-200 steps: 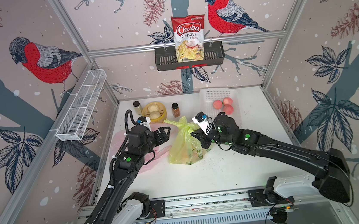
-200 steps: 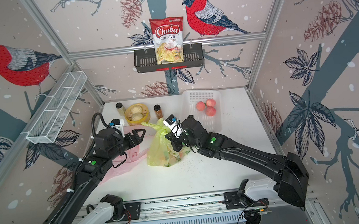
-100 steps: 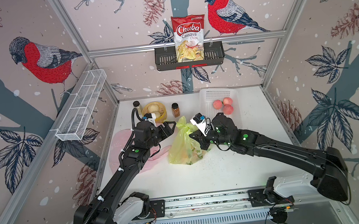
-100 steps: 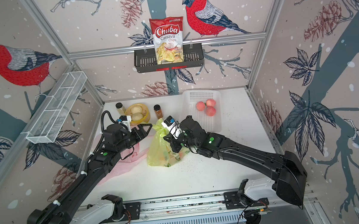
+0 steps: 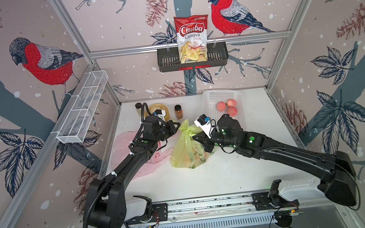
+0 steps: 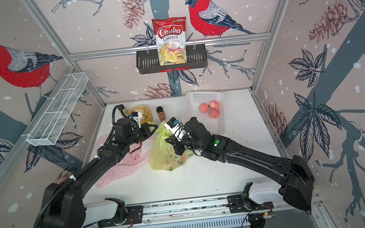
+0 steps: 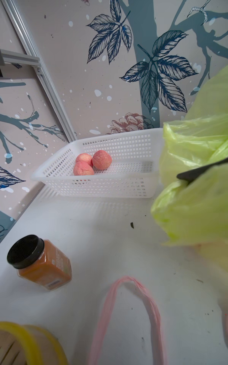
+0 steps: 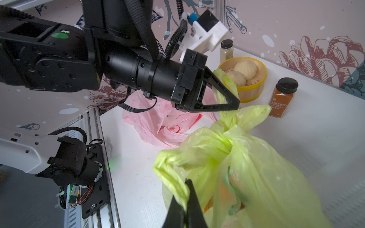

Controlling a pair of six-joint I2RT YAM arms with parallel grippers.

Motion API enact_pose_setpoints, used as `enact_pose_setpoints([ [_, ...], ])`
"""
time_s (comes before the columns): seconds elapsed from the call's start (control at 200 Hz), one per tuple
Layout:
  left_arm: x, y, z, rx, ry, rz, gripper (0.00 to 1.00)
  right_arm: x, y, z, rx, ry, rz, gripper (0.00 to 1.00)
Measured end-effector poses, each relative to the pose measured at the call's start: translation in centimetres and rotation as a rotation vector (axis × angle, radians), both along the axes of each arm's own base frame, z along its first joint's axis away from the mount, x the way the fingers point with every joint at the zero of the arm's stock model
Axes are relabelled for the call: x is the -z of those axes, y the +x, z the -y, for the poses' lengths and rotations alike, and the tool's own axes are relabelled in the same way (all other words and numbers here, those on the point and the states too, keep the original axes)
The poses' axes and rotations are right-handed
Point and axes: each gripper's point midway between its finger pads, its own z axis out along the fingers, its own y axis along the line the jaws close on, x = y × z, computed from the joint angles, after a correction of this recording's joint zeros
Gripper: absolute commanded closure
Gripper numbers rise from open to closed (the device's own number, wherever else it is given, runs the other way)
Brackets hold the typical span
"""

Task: Place the peach into a plastic bag & tie a knot
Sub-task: Tie the plastic bag at the center of the board, then place the plastic bag at the center of the board.

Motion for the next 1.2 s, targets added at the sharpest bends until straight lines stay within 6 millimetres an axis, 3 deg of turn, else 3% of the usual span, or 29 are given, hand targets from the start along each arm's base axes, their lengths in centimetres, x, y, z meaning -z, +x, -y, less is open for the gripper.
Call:
enact_pose_setpoints([
  [0.2,-7.9,5.0,-2.3,-0.09,0.108,0.228,1.0,-4.1,-1.3,3.1,0.043,0.121,0.042,1.0],
  [0.3,-9.7,7.9,-3.4,-0.112,0.15,0.263,1.0,-5.4,-1.9,4.7,0.065,0.183,0.062,1.0],
  [0.445,-9.4,12.1,-4.9,-0.116,0.176,0.238,1.0,-5.9,-1.8,6.2,0.108,0.225,0.069,1.0],
  [0.586,-9.3,15.1,-5.1,-0.092,0.169,0.226,1.0,-5.4,-0.8,6.8,0.146,0.217,0.065,1.0],
  [0.766,-9.7,17.7,-4.7,-0.062,0.151,0.258,1.0,-3.4,2.9,7.9,0.238,0.182,0.042,1.0],
  [0.871,-10.1,19.3,-5.4,-0.083,0.174,0.287,0.59,-1.2,6.7,8.6,0.324,0.154,0.001,1.0],
  [0.916,-10.6,20.1,-5.8,-0.105,0.194,0.308,0.46,0.2,8.5,8.9,0.359,0.13,-0.018,0.94],
  [0.951,-10.8,20.5,-6.1,-0.126,0.208,0.318,0.41,1.3,9.9,9.0,0.384,0.109,-0.043,0.75],
  [0.986,-11.0,20.9,-6.6,-0.146,0.231,0.329,0.39,2.3,11.4,8.9,0.404,0.086,-0.068,0.6],
  [1.071,-10.9,21.2,-7.4,-0.186,0.273,0.32,0.37,3.8,14.3,8.3,0.438,0.058,-0.119,0.38],
  [1.201,-8.9,19.9,-8.2,-0.233,0.362,0.247,0.38,4.6,16.1,7.0,0.431,0.043,-0.143,0.28],
])
